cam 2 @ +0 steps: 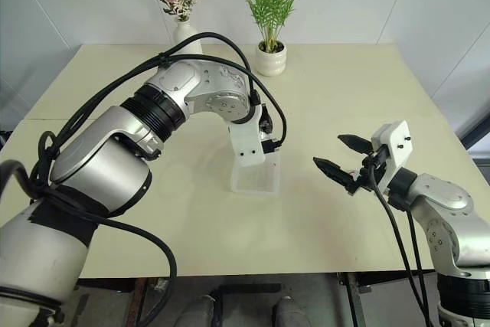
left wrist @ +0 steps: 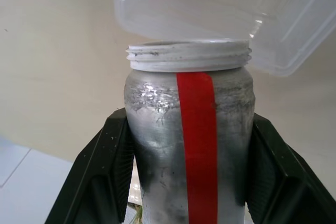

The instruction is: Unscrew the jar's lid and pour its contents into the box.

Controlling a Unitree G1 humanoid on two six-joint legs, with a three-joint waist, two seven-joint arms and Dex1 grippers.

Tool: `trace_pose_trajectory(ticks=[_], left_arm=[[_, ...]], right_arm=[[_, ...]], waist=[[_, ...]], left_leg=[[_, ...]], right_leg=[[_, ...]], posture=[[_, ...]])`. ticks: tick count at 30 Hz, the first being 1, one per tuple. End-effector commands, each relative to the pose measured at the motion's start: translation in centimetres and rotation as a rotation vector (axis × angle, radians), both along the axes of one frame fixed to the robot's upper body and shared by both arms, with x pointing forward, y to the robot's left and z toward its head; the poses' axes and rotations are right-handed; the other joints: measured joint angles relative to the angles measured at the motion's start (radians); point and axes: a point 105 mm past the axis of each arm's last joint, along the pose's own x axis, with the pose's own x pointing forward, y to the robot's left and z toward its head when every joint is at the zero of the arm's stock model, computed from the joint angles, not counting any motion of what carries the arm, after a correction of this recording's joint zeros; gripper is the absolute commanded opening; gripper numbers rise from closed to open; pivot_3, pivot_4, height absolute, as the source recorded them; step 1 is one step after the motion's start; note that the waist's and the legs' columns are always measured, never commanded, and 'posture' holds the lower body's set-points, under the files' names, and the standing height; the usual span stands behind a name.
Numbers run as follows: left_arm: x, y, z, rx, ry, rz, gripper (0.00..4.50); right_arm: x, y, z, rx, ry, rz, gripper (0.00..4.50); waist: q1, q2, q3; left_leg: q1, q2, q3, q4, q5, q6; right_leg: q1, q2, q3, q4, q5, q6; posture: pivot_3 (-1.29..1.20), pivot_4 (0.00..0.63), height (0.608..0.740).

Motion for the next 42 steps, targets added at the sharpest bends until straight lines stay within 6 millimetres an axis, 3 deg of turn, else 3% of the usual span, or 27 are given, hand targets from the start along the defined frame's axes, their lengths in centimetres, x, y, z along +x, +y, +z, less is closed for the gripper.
trace_pose_trajectory(ticks=[1, 5, 10, 17, 22, 29, 36, 42], left_arm=[[0.2, 0.3, 3.2, 0.046, -0.12, 0.001, 2.51], [0.7, 1.4, 0.1, 0.149, -0.087, -0.003, 2.51], [1.6, 1.3, 2.6, 0.128, -0.188, 0.02, 2.51], [1.4, 1.3, 2.3, 0.017, -0.091, 0.044, 2.51], [0.8, 0.9, 3.2, -0.233, 0.061, 0.097, 2.51], [0.5, 3.0, 3.8, -0.669, 0.38, 0.206, 2.51], [0.6, 6.7, 4.8, -1.247, 0.61, 0.239, 2.51], [0.6, 11.8, 4.3, -1.775, 0.554, 0.343, 2.51]], right_arm=[[0.0, 0.0, 0.8, 0.005, -0.038, 0.011, 4.48], [0.3, 0.4, 0.9, 0.03, -0.048, 0.023, 4.48], [0.6, 0.7, 0.8, 0.035, -0.047, 0.034, 4.48], [1.3, 1.0, 1.1, 0.037, -0.053, 0.044, 4.48], [1.6, 1.2, 0.9, 0.036, -0.043, 0.052, 4.48], [1.7, 0.8, 0.6, 0.031, -0.022, 0.052, 4.48], [1.3, 0.7, 0.0, 0.025, -0.001, 0.054, 4.48], [0.8, 0.3, -0.5, 0.016, 0.024, 0.045, 4.48]], waist=[[0.0, 0.0, 0.0], [-0.001, 0.0, 0.0], [-0.001, -0.001, 0.001], [-0.002, -0.001, 0.001], [-0.001, -0.001, 0.001], [-0.006, -0.001, 0.0], [-0.005, 0.0, 0.0], [-0.013, 0.0, 0.0]], left_leg=[[0.0, 0.0, 0.0, 0.001, 0.0, 0.0], [0.001, 0.0, 0.001, 0.001, 0.0, 0.0], [0.0, 0.0, 0.001, 0.005, -0.001, 0.001], [0.0, 0.0, 0.001, 0.005, -0.001, 0.002], [0.0, 0.0, 0.001, 0.006, -0.001, 0.001], [0.002, 0.001, 0.001, 0.008, 0.001, 0.0], [0.002, 0.002, 0.0, 0.015, 0.001, 0.0], [0.004, 0.003, -0.001, 0.023, 0.001, 0.001]], right_leg=[[0.0, 0.0, 0.0, 0.0, 0.0, 0.0], [0.001, 0.0, 0.001, 0.001, 0.0, 0.0], [0.0, 0.0, 0.001, 0.006, 0.0, 0.0], [-0.001, 0.0, 0.001, 0.008, 0.0, 0.001], [-0.001, 0.0, 0.001, 0.009, 0.0, 0.001], [-0.001, 0.001, 0.001, 0.015, 0.0, 0.001], [-0.001, 0.002, 0.001, 0.022, 0.0, 0.001], [0.001, 0.003, 0.001, 0.03, 0.0, 0.001]], posture=[[0.0, 0.15, 0.74], [0.0, 0.15, 0.74], [0.0, 0.15, 0.74], [0.0, 0.15, 0.74], [0.0, 0.15, 0.74], [0.0, 0.15, 0.74], [0.0, 0.15, 0.74], [0.0, 0.15, 0.74]])
